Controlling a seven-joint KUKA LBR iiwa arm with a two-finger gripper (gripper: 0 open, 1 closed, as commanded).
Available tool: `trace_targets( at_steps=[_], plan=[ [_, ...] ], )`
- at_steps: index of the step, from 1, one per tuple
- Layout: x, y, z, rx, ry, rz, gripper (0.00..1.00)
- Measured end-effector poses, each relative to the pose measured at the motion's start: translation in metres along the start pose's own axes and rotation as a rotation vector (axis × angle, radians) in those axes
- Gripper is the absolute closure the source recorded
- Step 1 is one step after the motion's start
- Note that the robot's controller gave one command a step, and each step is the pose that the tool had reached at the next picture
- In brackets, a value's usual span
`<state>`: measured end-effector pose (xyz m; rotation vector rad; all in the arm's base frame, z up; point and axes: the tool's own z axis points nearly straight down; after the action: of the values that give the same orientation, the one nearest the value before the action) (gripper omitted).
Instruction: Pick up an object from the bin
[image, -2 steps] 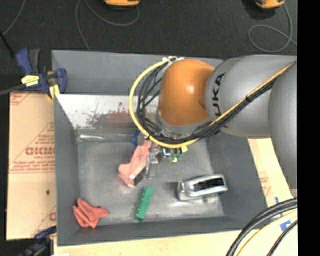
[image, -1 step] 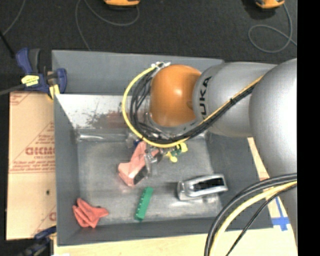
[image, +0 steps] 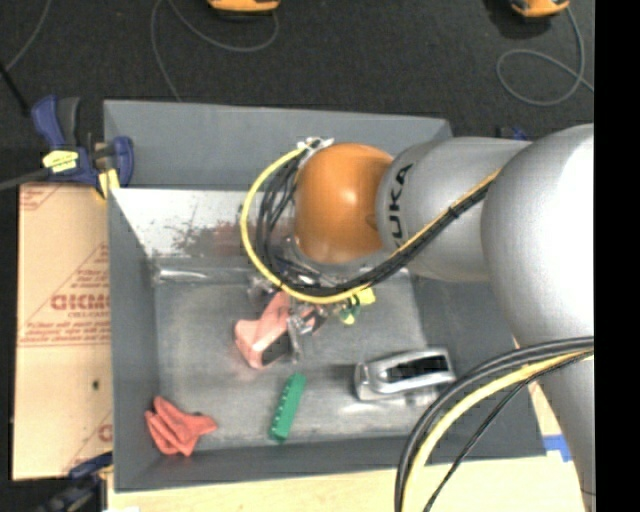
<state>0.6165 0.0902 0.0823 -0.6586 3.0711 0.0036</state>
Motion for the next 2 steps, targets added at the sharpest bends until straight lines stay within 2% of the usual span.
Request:
trace_targets(
  at_steps=[1, 2],
  plan=[
    [-0.002, -0.001, 0.005, 0.000, 0.001, 0.100, 0.00],
    [-0.006, 0.010, 0.010, 0.001, 0.000, -0.265, 0.00]
  ],
)
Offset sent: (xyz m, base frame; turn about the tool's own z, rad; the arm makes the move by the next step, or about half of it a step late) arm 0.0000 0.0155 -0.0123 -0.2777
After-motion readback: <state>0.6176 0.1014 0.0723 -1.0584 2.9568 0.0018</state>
